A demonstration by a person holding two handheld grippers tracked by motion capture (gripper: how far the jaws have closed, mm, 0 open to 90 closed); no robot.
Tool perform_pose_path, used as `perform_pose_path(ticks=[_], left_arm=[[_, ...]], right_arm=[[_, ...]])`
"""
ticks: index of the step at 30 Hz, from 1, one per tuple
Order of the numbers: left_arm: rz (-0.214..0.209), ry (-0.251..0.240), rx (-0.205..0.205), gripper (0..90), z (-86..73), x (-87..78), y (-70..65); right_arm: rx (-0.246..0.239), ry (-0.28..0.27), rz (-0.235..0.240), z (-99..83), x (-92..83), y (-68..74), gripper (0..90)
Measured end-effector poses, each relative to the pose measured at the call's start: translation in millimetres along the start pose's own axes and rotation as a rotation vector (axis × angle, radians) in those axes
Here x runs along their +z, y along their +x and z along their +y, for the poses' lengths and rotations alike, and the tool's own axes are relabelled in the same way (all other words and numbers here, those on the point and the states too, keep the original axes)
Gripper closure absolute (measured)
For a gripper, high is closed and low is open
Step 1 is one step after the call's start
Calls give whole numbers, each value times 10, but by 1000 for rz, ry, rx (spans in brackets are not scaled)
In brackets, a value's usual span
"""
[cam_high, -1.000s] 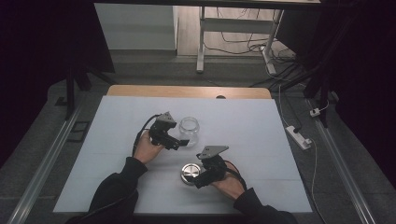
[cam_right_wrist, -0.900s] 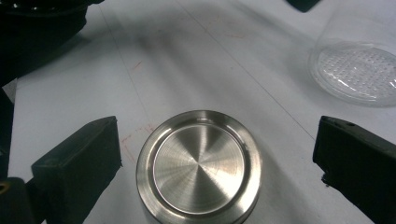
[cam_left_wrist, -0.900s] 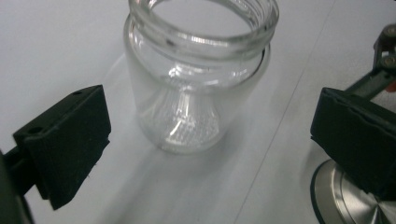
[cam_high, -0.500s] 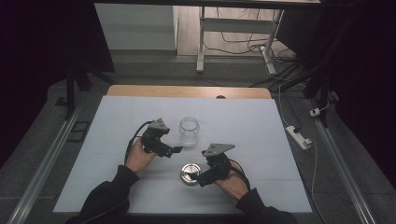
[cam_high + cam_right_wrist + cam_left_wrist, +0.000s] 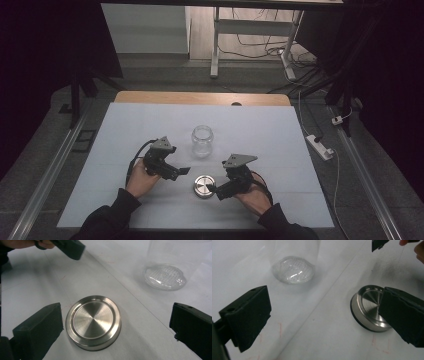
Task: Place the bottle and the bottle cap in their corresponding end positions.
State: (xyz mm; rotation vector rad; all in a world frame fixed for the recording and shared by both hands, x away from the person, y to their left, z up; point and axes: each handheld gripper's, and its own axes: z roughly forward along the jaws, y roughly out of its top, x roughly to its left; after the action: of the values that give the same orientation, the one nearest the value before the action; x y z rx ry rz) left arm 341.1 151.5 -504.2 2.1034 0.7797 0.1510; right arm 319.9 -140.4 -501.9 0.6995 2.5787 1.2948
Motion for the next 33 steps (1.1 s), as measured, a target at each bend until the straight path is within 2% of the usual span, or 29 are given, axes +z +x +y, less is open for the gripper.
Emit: perform_pose_path(ticks=[6,21,33], left_arm=[[12,-8,-12,0,-89,-133,-60],[37,-44,-57,0,-358,-511,-169],[98,-41,-66,0,-589,-772,-298]], right_arm=[[-3,17,-26,-25,-51,-1,0],[27,-4,-65,-130,-340,-5,0],[65,-20,-108,-275,-611,-59,0]])
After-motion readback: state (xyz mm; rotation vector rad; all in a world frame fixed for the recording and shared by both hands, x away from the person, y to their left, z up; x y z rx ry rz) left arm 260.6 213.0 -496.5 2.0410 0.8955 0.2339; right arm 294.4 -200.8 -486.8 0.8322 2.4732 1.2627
